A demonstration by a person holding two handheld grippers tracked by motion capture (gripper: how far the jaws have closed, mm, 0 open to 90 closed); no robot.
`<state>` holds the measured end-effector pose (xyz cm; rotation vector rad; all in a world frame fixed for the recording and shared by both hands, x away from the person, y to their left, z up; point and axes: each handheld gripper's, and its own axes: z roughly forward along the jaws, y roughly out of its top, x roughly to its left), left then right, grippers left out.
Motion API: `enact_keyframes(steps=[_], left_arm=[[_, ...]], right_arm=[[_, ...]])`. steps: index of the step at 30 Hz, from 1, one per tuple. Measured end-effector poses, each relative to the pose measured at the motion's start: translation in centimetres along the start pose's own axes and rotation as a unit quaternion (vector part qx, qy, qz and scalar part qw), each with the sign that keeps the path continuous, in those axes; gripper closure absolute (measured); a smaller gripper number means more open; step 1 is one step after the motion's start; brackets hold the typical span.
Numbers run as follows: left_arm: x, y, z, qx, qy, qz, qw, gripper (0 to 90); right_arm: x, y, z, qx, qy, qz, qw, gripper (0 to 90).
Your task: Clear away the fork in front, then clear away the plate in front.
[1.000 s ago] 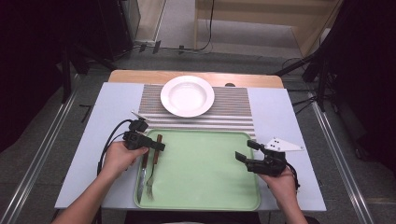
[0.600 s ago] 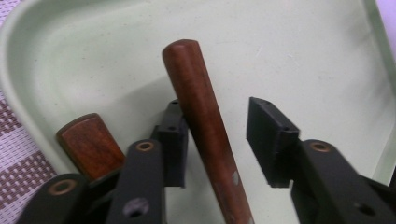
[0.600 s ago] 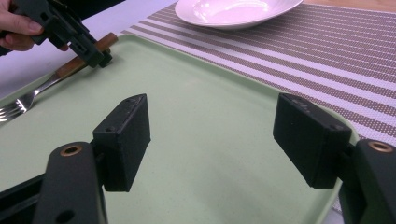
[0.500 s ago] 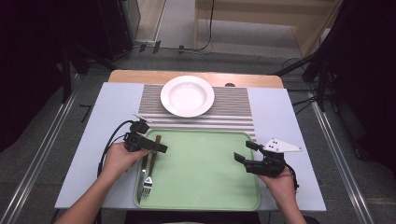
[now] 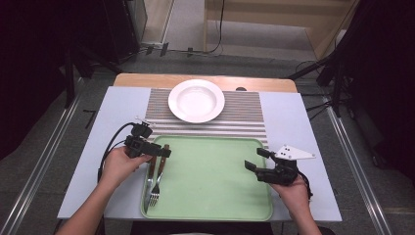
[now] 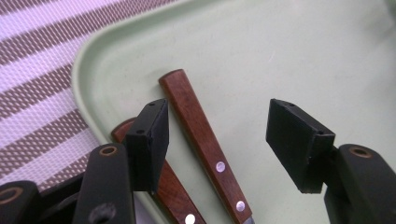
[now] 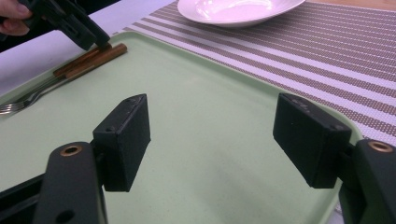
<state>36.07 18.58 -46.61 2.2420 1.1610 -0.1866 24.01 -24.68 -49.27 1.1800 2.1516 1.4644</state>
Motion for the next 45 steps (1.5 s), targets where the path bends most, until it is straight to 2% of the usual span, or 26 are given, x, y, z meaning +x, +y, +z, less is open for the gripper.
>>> enact_keyframes(steps=[4,7,8,12,14,16,19,21,23,27,30,33,36,38,43,45], left_arm=[[-0.3,0.1,-1.0,-0.025,0.002,0.015,0.9996,39.5],[-0.6,0.1,-1.8,-0.058,-0.003,0.034,0.9977,39.5],[-0.6,0.1,-2.0,-0.072,-0.005,0.045,0.9964,37.8],[-1.1,-0.1,-2.6,-0.118,-0.006,0.108,0.9871,36.5],[-1.1,-0.2,-2.7,-0.132,-0.007,0.122,0.9838,36.4],[-0.9,0.0,-2.7,-0.124,-0.024,0.111,0.9857,32.1],[-0.4,0.4,-2.5,-0.129,-0.048,0.096,0.9858,32.2],[-0.2,0.7,-2.4,-0.127,-0.054,0.094,0.9859,32.1],[-0.1,1.0,-2.2,-0.123,-0.055,0.098,0.9860,32.0],[0.0,1.1,-2.0,-0.122,-0.035,0.092,0.9876,32.4],[-0.2,1.3,-1.7,-0.100,-0.050,0.107,0.9880,36.5],[-0.1,1.7,-1.6,-0.096,-0.071,0.099,0.9879,36.4],[0.0,2.3,-1.5,-0.099,-0.070,0.095,0.9880,36.4],[-0.1,2.7,-1.5,-0.102,-0.055,0.102,0.9880,36.5],[0.3,3.8,-1.0,-0.105,-0.063,0.090,0.9883,36.5],[0.4,4.1,-0.8,-0.104,-0.054,0.093,0.9888,36.4]], right_arm=[[0.0,0.0,0.0,-0.001,-0.001,-0.001,1.0000,26.5],[-0.1,0.0,-0.1,-0.003,0.001,0.001,1.0000,26.5],[-0.1,0.0,-0.1,-0.004,0.002,0.003,1.0000,26.5],[-0.2,0.0,-0.2,-0.005,0.001,0.005,1.0000,26.5],[-0.2,0.0,-0.2,-0.006,0.000,0.003,1.0000,26.5],[-0.2,0.0,-0.2,-0.006,0.001,0.004,1.0000,26.5],[-0.2,0.1,-0.2,-0.006,0.001,0.004,1.0000,26.5],[-0.2,0.1,-0.1,-0.007,0.001,0.003,1.0000,26.5],[-0.2,0.1,-0.1,-0.007,0.001,0.003,1.0000,26.6],[-0.3,0.2,-0.1,-0.007,0.001,0.002,1.0000,26.5],[-0.3,0.2,-0.1,-0.008,0.002,0.005,1.0000,26.5],[-0.3,0.2,-0.1,-0.008,0.002,0.004,1.0000,26.5],[-0.3,0.2,-0.1,-0.008,0.004,0.003,1.0000,26.5],[-0.3,0.2,-0.2,-0.007,0.004,0.003,1.0000,26.6],[-0.4,0.2,-0.3,-0.009,0.003,0.005,0.9999,26.5],[-0.4,0.2,-0.3,-0.010,0.003,0.005,0.9999,26.5]])
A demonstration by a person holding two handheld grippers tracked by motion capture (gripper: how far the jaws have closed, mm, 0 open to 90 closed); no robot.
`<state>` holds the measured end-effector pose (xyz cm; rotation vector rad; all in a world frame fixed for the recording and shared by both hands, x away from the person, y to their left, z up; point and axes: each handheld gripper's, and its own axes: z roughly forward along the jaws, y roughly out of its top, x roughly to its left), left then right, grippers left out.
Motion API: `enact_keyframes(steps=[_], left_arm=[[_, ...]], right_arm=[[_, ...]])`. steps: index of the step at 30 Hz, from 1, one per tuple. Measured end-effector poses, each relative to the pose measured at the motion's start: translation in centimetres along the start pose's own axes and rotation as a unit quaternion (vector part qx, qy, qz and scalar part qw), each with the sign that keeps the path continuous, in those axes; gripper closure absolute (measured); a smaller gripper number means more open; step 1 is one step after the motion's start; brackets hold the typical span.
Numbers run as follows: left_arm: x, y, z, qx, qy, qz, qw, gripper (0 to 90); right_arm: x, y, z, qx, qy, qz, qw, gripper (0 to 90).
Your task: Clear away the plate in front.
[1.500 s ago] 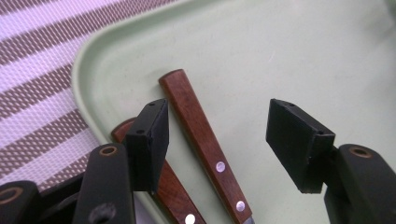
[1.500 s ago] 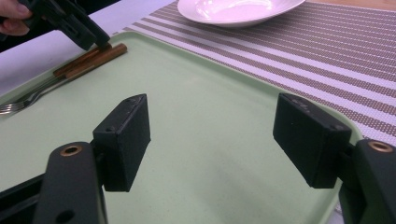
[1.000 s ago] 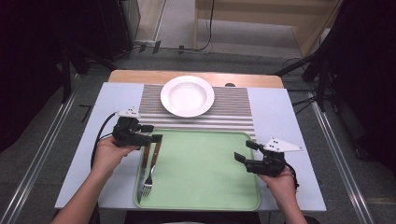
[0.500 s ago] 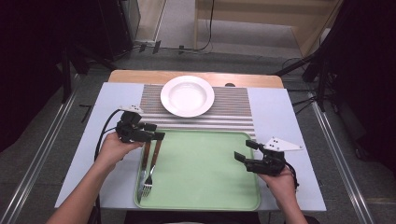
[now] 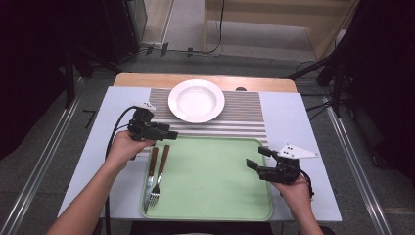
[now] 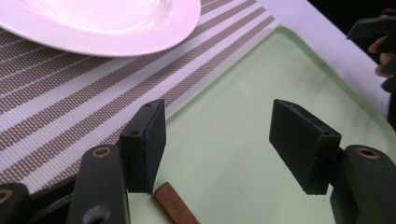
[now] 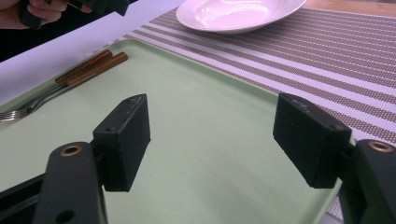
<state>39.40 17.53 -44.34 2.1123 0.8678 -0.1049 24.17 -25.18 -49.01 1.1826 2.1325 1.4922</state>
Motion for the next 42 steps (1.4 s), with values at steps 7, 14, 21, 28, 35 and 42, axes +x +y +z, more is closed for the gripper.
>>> enact_keyframes(steps=[7,14,21,28,35,42], left_arm=[[1.6,1.0,0.7,-0.012,0.017,0.001,0.9998,32.0],[3.6,2.2,0.8,-0.025,0.035,-0.033,0.9985,32.3],[5.2,3.6,1.4,-0.016,0.037,-0.043,0.9983,37.1],[6.0,5.1,1.7,-0.033,0.035,-0.030,0.9984,40.1],[7.1,6.6,2.0,-0.006,0.058,-0.027,0.9979,37.5],[8.3,6.8,1.9,-0.001,0.071,-0.052,0.9961,35.4]], right_arm=[[-0.1,0.1,0.3,0.003,0.001,0.000,1.0000,26.5],[-0.1,0.1,0.2,0.003,0.002,0.001,1.0000,26.5],[-0.1,-0.1,-0.1,0.002,-0.001,0.002,1.0000,26.5],[0.0,-0.4,-0.5,0.002,-0.008,0.006,0.9999,26.5],[0.0,-0.6,-1.0,0.000,-0.014,0.009,0.9999,26.5],[0.1,-0.9,-1.4,-0.001,-0.018,0.012,0.9998,26.5]])
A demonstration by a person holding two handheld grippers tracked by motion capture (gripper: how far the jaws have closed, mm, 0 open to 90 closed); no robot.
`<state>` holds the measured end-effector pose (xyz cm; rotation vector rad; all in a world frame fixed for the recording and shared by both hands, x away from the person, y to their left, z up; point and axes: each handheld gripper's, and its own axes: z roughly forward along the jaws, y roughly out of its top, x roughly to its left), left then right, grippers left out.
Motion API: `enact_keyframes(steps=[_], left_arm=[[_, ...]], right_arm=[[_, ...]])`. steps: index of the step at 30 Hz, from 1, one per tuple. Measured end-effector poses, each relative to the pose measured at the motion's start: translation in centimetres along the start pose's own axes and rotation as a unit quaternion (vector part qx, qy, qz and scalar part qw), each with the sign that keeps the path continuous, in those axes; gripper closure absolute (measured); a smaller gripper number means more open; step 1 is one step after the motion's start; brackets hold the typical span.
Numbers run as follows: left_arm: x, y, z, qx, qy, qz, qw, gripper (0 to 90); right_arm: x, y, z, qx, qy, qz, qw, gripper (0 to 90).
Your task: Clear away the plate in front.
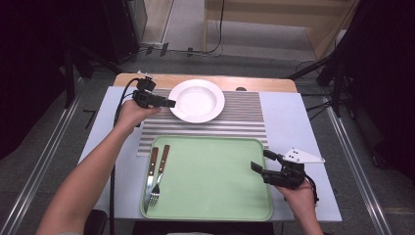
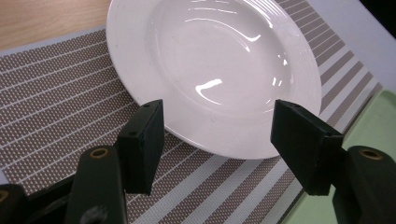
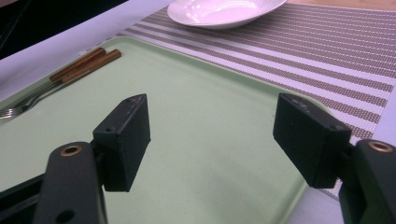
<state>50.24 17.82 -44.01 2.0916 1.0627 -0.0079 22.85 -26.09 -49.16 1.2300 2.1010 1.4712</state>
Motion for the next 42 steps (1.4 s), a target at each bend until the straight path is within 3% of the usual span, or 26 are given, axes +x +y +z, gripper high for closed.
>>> enact_keyframes(steps=[3,8,10,16,22,28,42], left_arm=[[0.5,0.0,0.0,-0.004,0.009,0.016,0.9998,42.0],[1.1,0.6,0.5,-0.015,-0.009,0.008,0.9998,43.3],[1.2,1.0,0.8,-0.019,0.004,0.005,0.9998,37.6],[2.1,1.2,2.0,-0.035,0.046,0.002,0.9983,33.5],[3.2,0.7,3.8,-0.042,0.040,-0.036,0.9976,35.6],[3.4,0.5,5.2,-0.042,0.028,-0.056,0.9971,38.2],[3.3,0.2,7.1,-0.029,0.008,-0.079,0.9964,43.3]], right_arm=[[0.0,0.0,0.0,-0.001,-0.001,0.001,1.0000,26.5],[0.0,0.0,0.0,0.000,0.000,0.000,1.0000,26.5],[0.0,0.0,0.0,-0.001,0.000,0.000,1.0000,26.5],[0.0,0.0,0.0,-0.001,0.000,0.000,1.0000,26.5],[-0.1,0.0,0.0,-0.002,0.001,-0.001,1.0000,26.5],[-0.1,0.0,0.0,-0.001,0.002,0.000,1.0000,26.5],[-0.2,0.0,0.0,-0.004,0.003,-0.001,1.0000,26.5]])
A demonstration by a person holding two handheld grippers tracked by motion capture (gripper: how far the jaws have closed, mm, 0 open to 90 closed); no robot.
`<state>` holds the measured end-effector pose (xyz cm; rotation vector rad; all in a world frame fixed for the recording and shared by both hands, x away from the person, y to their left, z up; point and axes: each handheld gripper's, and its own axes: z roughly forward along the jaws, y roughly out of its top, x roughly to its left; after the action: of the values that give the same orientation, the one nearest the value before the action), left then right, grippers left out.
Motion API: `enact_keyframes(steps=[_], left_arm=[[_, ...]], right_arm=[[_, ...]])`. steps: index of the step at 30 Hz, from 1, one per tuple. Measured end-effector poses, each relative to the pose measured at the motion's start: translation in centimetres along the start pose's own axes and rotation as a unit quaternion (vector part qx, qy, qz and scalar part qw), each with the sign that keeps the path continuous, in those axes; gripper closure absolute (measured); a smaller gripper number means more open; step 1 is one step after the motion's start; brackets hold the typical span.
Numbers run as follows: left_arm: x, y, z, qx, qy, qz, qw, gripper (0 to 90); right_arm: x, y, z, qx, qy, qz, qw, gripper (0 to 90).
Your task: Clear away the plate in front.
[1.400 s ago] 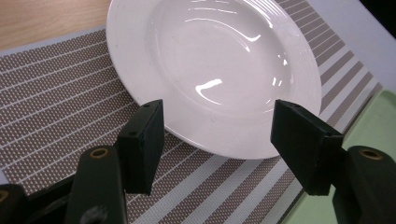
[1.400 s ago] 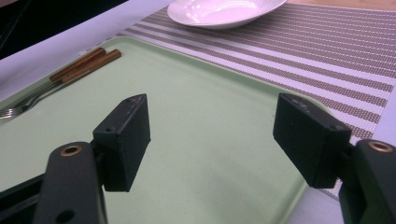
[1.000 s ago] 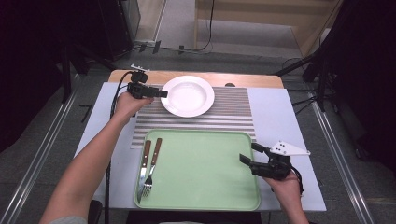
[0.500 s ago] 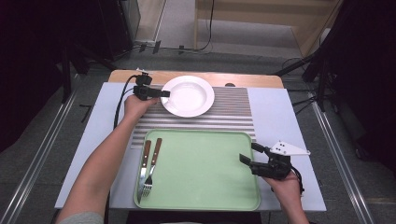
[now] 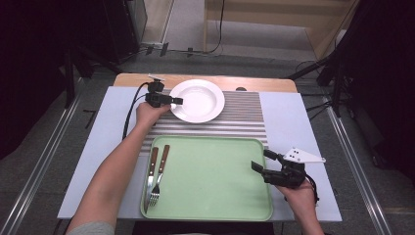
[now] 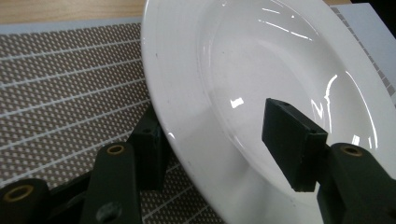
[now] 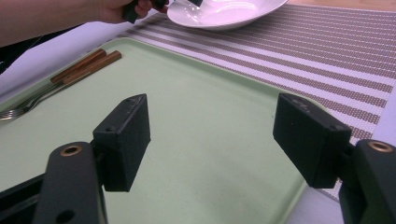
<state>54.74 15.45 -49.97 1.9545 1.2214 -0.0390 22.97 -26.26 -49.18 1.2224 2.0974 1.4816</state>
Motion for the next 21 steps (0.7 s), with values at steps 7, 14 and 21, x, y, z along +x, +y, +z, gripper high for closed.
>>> enact_keyframes(steps=[7,14,21], left_arm=[[-0.2,0.0,0.1,-0.005,0.018,-0.009,0.9998,48.4],[-1.1,0.0,0.4,-0.005,0.063,-0.004,0.9980,55.7],[-1.0,0.1,0.4,-0.010,0.060,-0.050,0.9969,61.1]], right_arm=[[0.0,0.0,0.1,0.003,0.000,0.002,1.0000,26.5],[0.0,0.0,0.1,0.004,-0.001,0.001,1.0000,26.5],[-0.1,0.1,0.2,0.002,-0.001,0.000,1.0000,26.5]])
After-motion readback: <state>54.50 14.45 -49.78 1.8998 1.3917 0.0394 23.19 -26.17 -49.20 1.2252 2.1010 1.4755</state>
